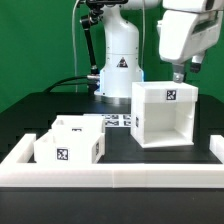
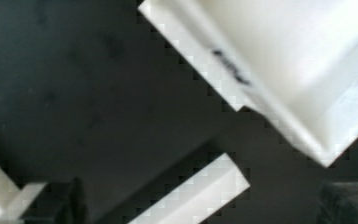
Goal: Assemble drawer
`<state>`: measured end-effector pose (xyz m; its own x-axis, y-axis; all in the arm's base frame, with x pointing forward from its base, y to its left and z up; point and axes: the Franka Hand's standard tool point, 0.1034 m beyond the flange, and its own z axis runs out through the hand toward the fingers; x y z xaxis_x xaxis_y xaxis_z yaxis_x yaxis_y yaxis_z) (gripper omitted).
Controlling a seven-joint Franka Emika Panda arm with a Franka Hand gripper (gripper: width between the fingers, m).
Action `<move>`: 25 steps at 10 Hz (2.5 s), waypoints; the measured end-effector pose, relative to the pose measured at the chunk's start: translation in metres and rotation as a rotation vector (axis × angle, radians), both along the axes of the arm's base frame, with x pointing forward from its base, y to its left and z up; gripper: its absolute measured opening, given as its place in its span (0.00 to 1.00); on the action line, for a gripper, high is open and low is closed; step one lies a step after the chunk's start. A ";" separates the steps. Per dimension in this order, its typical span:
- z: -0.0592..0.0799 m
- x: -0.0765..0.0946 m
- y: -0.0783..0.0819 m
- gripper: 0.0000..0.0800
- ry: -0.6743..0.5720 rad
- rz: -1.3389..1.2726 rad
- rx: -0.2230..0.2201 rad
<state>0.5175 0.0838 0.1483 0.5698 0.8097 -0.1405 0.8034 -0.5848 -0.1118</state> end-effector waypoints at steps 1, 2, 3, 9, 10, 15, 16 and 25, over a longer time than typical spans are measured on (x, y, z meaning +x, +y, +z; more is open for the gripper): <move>0.000 -0.006 0.000 0.81 -0.011 -0.096 -0.005; 0.000 -0.007 0.000 0.81 -0.031 -0.178 0.001; -0.001 -0.007 0.001 0.81 -0.032 -0.247 -0.010; -0.006 -0.043 0.004 0.81 -0.092 -0.649 -0.056; -0.009 -0.054 0.007 0.81 -0.097 -0.655 -0.044; -0.036 -0.080 0.024 0.81 -0.066 -0.675 -0.037; -0.040 -0.082 0.025 0.81 -0.059 -0.673 -0.039; -0.049 -0.085 0.025 0.09 -0.045 -0.673 -0.041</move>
Offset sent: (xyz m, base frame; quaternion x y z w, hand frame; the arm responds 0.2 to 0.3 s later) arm 0.0000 0.0000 0.0000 0.0000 0.0000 0.1938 0.9810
